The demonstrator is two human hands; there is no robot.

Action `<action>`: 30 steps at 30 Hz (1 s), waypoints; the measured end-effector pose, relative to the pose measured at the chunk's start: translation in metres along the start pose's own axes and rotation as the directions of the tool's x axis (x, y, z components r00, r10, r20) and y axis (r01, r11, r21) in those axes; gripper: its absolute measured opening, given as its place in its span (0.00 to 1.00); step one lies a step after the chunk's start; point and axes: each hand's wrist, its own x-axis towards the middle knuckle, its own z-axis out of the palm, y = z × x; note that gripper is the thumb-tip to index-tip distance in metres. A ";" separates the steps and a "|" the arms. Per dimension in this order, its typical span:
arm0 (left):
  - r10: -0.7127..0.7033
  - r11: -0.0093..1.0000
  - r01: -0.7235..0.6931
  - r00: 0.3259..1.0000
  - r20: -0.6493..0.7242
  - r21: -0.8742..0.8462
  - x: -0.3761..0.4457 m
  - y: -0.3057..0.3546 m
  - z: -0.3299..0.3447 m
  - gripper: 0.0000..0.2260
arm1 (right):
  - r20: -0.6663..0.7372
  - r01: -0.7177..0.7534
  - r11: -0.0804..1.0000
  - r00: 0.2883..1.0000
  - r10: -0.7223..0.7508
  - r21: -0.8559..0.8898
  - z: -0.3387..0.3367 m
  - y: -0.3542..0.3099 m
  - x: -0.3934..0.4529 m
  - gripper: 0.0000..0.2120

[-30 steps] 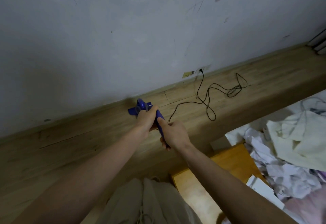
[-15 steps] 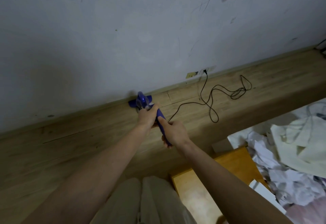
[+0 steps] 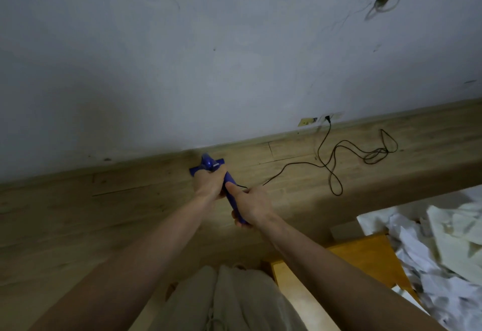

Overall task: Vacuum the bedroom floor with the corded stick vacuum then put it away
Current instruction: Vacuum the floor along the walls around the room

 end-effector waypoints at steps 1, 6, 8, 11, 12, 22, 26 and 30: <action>-0.010 1.000 0.010 1.000 -0.012 -0.005 0.000 -0.001 -0.010 0.06 | 0.010 -0.004 1.000 1.000 0.004 -0.004 0.008 -0.002 -0.002 0.20; -0.032 0.999 0.031 0.999 -0.017 -0.030 0.008 0.005 -0.057 0.12 | 0.043 -0.014 0.999 0.999 0.013 0.033 0.054 -0.015 -0.004 0.21; -0.032 0.999 0.032 0.999 0.003 -0.007 0.012 0.009 -0.067 0.12 | 0.031 -0.003 1.000 1.000 0.002 0.030 0.066 -0.019 -0.001 0.21; -0.040 0.998 0.038 0.998 0.045 0.044 0.020 0.008 -0.075 0.10 | 0.012 -0.002 0.999 1.000 0.002 0.036 0.081 -0.017 0.004 0.21; -0.038 0.998 0.035 0.998 0.044 0.057 0.023 0.007 -0.078 0.09 | 0.005 -0.009 0.999 1.000 0.009 0.042 0.087 -0.016 0.005 0.21; -0.017 0.993 0.011 0.998 0.053 0.114 0.041 0.002 -0.127 0.15 | 0.001 -0.075 0.994 0.997 0.076 0.080 0.146 -0.033 -0.007 0.21; -0.015 0.988 0.005 0.998 0.067 0.153 0.034 0.006 -0.144 0.14 | -0.003 -0.064 0.983 0.998 0.065 0.171 0.159 -0.036 -0.019 0.20; 0.013 0.987 -0.025 0.996 0.083 0.156 0.035 0.015 -0.151 0.15 | -0.022 -0.083 0.966 0.996 0.091 0.245 0.169 -0.045 -0.020 0.21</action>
